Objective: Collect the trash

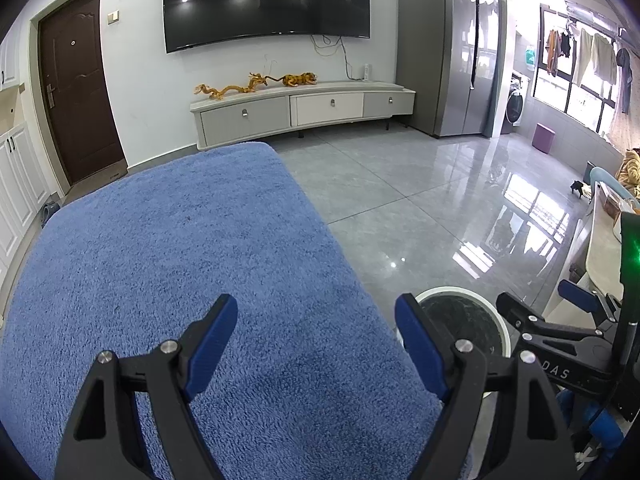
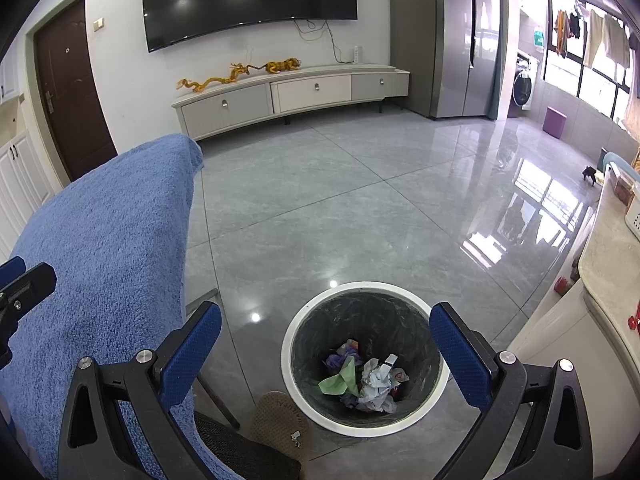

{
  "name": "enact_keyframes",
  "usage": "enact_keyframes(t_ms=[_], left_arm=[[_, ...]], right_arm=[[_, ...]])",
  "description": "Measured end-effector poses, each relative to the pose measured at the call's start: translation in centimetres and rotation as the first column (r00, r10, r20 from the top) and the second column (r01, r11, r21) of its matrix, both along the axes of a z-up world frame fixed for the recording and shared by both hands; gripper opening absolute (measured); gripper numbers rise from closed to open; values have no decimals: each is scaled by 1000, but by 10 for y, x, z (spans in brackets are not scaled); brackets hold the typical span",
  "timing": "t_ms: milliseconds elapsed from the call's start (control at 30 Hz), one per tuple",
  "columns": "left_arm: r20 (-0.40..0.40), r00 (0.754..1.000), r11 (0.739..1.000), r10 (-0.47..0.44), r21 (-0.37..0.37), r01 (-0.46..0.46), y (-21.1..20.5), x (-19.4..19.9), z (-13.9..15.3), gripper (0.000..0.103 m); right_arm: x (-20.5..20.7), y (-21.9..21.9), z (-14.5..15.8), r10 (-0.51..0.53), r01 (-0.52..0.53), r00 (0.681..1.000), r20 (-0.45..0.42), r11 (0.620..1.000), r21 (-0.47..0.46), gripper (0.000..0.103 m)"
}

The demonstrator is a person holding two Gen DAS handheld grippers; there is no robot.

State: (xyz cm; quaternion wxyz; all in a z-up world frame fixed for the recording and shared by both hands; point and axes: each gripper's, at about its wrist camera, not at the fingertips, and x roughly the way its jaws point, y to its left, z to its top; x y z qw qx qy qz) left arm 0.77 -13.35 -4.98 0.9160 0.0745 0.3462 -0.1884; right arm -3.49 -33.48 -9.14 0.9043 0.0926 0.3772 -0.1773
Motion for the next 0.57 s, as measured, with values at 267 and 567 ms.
enact_keyframes(t_ms=[267,567], left_arm=[[-3,1000,1000,-3,1,3,1,0,-1,80],[-12,1000,1000,-1,-1,1,2,3,-4,80]], right_arm=[[0,0,0,0,0,1000,0,1000,-1,102],[-1,1,-1,-1,1,1000,-2,1000,-2,102]])
